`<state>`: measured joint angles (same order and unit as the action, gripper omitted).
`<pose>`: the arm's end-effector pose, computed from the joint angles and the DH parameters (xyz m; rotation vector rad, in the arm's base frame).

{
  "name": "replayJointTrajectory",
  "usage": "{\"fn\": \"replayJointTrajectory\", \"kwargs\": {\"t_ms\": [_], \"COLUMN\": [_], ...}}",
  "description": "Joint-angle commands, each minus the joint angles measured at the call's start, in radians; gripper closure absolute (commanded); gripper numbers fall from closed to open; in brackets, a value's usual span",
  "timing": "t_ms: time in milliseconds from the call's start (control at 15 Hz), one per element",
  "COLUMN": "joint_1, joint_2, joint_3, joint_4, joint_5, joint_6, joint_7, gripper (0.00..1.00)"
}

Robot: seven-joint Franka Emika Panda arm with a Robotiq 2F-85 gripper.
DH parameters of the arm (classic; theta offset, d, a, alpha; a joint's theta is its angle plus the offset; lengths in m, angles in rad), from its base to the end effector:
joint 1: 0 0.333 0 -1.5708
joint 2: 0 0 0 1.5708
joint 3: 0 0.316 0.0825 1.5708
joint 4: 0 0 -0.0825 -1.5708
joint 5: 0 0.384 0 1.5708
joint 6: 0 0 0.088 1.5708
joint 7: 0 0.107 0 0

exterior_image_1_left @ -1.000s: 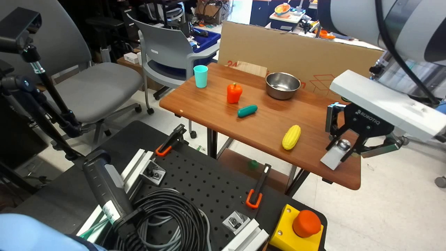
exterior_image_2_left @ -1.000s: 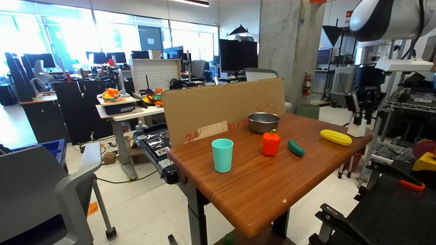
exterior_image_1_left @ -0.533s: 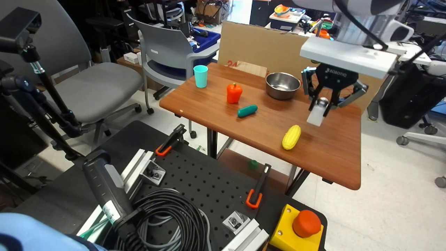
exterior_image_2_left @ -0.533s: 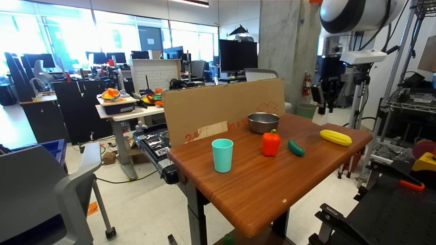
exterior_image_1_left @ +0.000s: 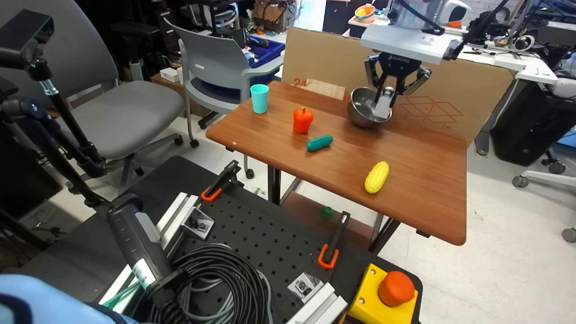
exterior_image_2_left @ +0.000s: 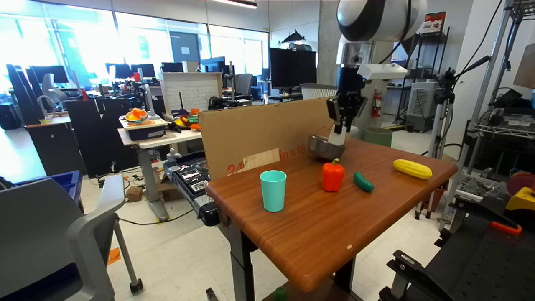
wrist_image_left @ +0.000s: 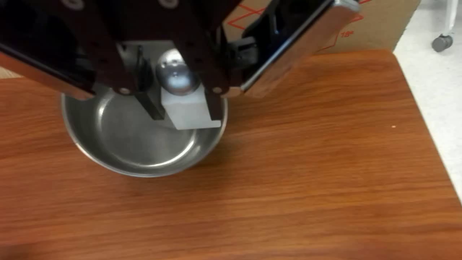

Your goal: Put the salt cellar in the pot

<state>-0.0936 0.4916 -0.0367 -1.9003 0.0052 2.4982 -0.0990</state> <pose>0.6375 -0.0822 0.2509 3.1112 -0.0467 0.1625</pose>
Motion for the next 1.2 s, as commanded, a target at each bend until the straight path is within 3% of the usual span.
{"fn": "replayJointTrajectory", "kwargs": {"t_ms": [0,333,400,467,867,1133], "joint_1": [-0.021,-0.006,-0.001,0.005,0.025,0.075], "joint_2": [0.125,0.169,0.171,0.171,0.149,0.056], "joint_3": [0.048,0.08,0.079,0.075,0.056,-0.024], "joint_4": [0.14,0.204,0.211,0.22,0.261,0.206], "joint_5": [0.044,0.036,0.031,0.027,0.018,-0.093], "joint_6": [-0.037,-0.072,-0.087,-0.11,-0.229,-0.294], "joint_7": [-0.053,-0.069,-0.064,-0.054,-0.007,0.109], "gripper": [0.91,0.91,0.41,0.4,0.01,0.0]}}
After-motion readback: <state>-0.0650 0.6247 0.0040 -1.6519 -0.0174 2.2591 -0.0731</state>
